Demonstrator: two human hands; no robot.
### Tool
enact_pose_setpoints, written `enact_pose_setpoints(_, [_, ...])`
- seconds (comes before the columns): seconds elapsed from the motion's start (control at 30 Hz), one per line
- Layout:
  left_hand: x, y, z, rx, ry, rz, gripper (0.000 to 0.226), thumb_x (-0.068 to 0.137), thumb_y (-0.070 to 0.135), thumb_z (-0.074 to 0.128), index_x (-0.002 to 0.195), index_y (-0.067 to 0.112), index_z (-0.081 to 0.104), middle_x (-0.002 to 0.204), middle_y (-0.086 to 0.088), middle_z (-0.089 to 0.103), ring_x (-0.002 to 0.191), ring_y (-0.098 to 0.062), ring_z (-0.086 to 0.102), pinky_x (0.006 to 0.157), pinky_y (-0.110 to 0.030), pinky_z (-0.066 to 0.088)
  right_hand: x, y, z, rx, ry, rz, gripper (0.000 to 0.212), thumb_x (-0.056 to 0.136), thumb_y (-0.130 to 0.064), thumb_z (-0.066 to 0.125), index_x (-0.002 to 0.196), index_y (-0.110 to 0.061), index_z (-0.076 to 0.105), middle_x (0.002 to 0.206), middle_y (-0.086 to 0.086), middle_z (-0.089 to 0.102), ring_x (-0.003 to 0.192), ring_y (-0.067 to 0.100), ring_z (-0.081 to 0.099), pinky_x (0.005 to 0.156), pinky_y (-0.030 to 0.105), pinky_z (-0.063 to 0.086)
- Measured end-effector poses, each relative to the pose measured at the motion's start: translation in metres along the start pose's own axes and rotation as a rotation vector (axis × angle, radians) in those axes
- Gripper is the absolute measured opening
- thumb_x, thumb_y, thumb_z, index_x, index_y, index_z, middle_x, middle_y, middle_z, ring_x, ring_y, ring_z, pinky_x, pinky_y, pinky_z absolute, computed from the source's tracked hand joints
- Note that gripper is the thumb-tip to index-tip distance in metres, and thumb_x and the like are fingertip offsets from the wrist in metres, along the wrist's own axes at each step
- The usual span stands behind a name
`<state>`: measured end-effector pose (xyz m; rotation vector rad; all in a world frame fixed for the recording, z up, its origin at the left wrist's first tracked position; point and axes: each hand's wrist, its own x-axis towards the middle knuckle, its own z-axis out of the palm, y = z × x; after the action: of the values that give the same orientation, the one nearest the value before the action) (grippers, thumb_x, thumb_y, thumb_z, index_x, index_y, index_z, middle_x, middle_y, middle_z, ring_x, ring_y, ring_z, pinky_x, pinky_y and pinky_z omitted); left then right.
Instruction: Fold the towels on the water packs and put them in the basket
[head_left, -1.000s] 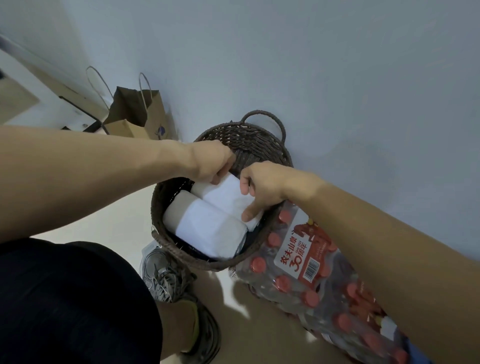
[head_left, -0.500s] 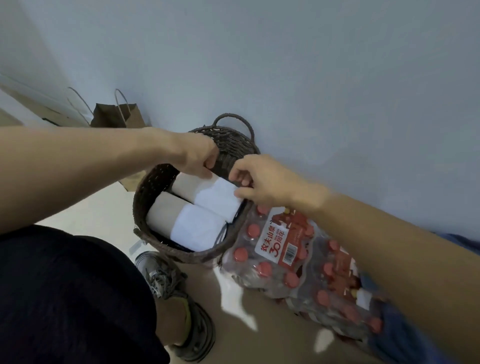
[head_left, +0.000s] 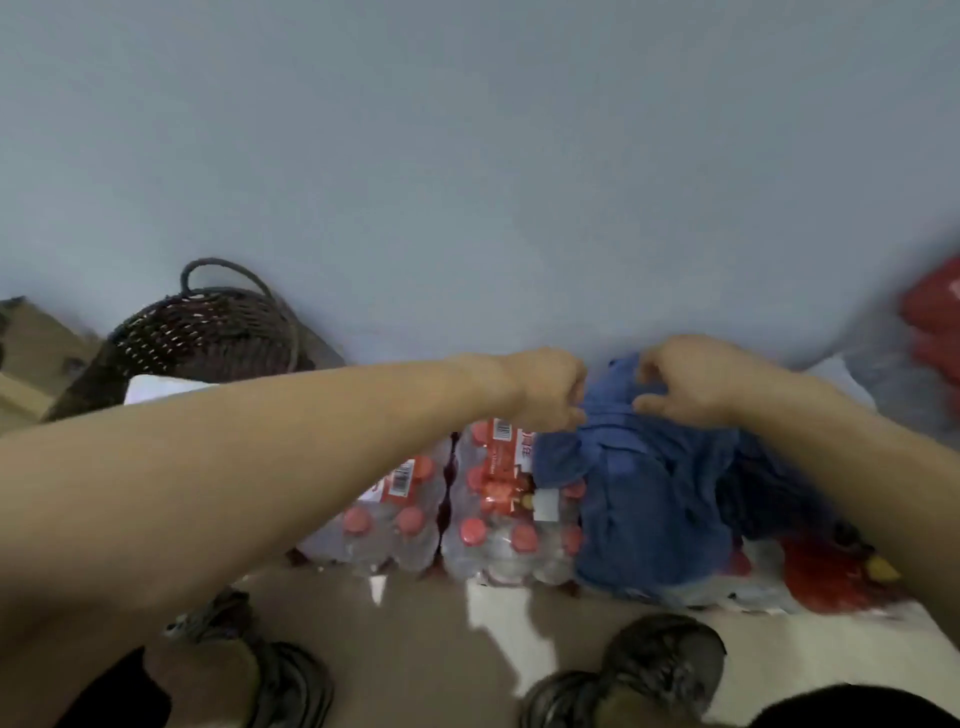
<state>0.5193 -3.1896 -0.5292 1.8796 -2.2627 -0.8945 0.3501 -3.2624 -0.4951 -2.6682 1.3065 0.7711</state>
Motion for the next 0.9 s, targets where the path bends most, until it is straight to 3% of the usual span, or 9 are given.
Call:
enact_pose_setpoints(0.17, [0.044, 0.036, 0.062, -0.256, 0.016, -0.038, 0.052, 0.09, 0.021, 0.061, 0.136, 0.009, 0.04, 0.132, -0.01, 0.055, 0.12, -0.027, 0.053, 0.096, -0.027, 0.041, -0.009, 0.036, 0.044, 0.173, -0.032, 0.181, 0.038, 0.095, -0.032, 0.057, 0.123, -0.007, 0.054, 0.122, 0.019, 0.056, 0.105, 0.033, 0.057, 0.076, 0.029, 0.043])
enact_pose_setpoints(0.27, [0.056, 0.053, 0.097, -0.376, -0.024, -0.029, 0.064, 0.089, 0.016, 0.06, 0.147, 0.016, 0.032, 0.138, -0.004, 0.054, 0.125, -0.022, 0.052, 0.106, -0.032, 0.04, -0.009, 0.046, 0.072, 0.303, 0.066, 0.247, 0.056, 0.095, -0.034, 0.058, 0.136, -0.003, 0.036, 0.131, 0.027, 0.05, 0.12, 0.037, 0.051, 0.087, 0.036, 0.042])
enact_pose_setpoints(0.33, [0.062, 0.058, 0.114, -0.417, -0.045, -0.006, 0.07, 0.087, 0.018, 0.065, 0.149, 0.018, 0.032, 0.14, -0.004, 0.052, 0.127, -0.02, 0.051, 0.109, -0.033, 0.039, -0.009, 0.047, 0.083, 0.374, 0.144, 0.242, 0.056, 0.093, -0.036, 0.061, 0.136, -0.007, 0.039, 0.128, 0.025, 0.052, 0.117, 0.038, 0.051, 0.085, 0.037, 0.041])
enact_pose_setpoints(0.43, [0.067, 0.059, 0.129, -0.404, 0.084, 0.012, 0.062, 0.086, 0.019, 0.069, 0.142, 0.015, 0.043, 0.136, -0.007, 0.054, 0.123, -0.022, 0.053, 0.105, -0.03, 0.041, -0.01, 0.041, 0.091, 0.355, 0.155, 0.187, 0.036, 0.095, -0.029, 0.058, 0.125, -0.009, 0.05, 0.124, 0.018, 0.055, 0.111, 0.036, 0.055, 0.082, 0.035, 0.042])
enact_pose_setpoints(0.57, [0.069, 0.054, 0.138, -0.568, 0.23, -0.035, 0.042, 0.086, 0.012, 0.07, 0.124, 0.006, 0.053, 0.109, -0.008, 0.067, 0.099, -0.021, 0.063, 0.091, -0.024, 0.047, -0.003, 0.032, 0.08, 0.341, 0.066, 0.216, 0.023, 0.095, -0.017, 0.057, 0.116, -0.007, 0.058, 0.115, 0.014, 0.063, 0.105, 0.033, 0.061, 0.075, 0.033, 0.045])
enact_pose_setpoints(0.63, [0.071, 0.05, 0.135, -0.705, 0.229, -0.099, 0.039, 0.086, 0.015, 0.072, 0.117, 0.005, 0.051, 0.101, -0.007, 0.067, 0.093, -0.022, 0.065, 0.089, -0.033, 0.053, 0.0, 0.027, 0.067, 0.296, -0.02, 0.255, 0.014, 0.089, -0.014, 0.066, 0.097, -0.007, 0.058, 0.095, 0.011, 0.064, 0.093, 0.031, 0.063, 0.064, 0.029, 0.045])
enact_pose_setpoints(0.73, [0.072, 0.041, 0.116, -0.846, 0.27, -0.106, 0.046, 0.083, 0.017, 0.076, 0.115, 0.003, 0.046, 0.102, -0.011, 0.065, 0.095, -0.024, 0.067, 0.083, -0.031, 0.057, -0.003, 0.013, 0.046, 0.239, -0.107, 0.269, 0.029, 0.087, -0.008, 0.068, 0.07, -0.013, 0.044, 0.063, 0.006, 0.055, 0.06, 0.023, 0.057, 0.051, 0.029, 0.043])
enact_pose_setpoints(0.83, [0.06, 0.033, 0.083, -0.749, 0.278, -0.032, 0.067, 0.078, 0.022, 0.081, 0.128, 0.011, 0.037, 0.097, 0.002, 0.059, 0.079, -0.01, 0.064, 0.065, -0.013, 0.051, -0.011, 0.004, 0.022, 0.184, -0.12, 0.151, 0.031, 0.091, -0.01, 0.062, 0.07, -0.023, 0.042, 0.067, 0.006, 0.058, 0.061, 0.024, 0.057, 0.063, 0.032, 0.048])
enact_pose_setpoints(0.9, [0.046, 0.024, 0.055, -0.597, 0.23, 0.006, 0.074, 0.079, 0.029, 0.08, 0.138, 0.014, 0.039, 0.104, 0.004, 0.059, 0.086, -0.012, 0.063, 0.071, -0.013, 0.047, -0.015, 0.003, 0.011, 0.394, -0.129, 0.103, 0.005, 0.095, -0.018, 0.058, 0.091, -0.021, 0.059, 0.078, 0.008, 0.068, 0.069, 0.027, 0.065, 0.068, 0.033, 0.053])
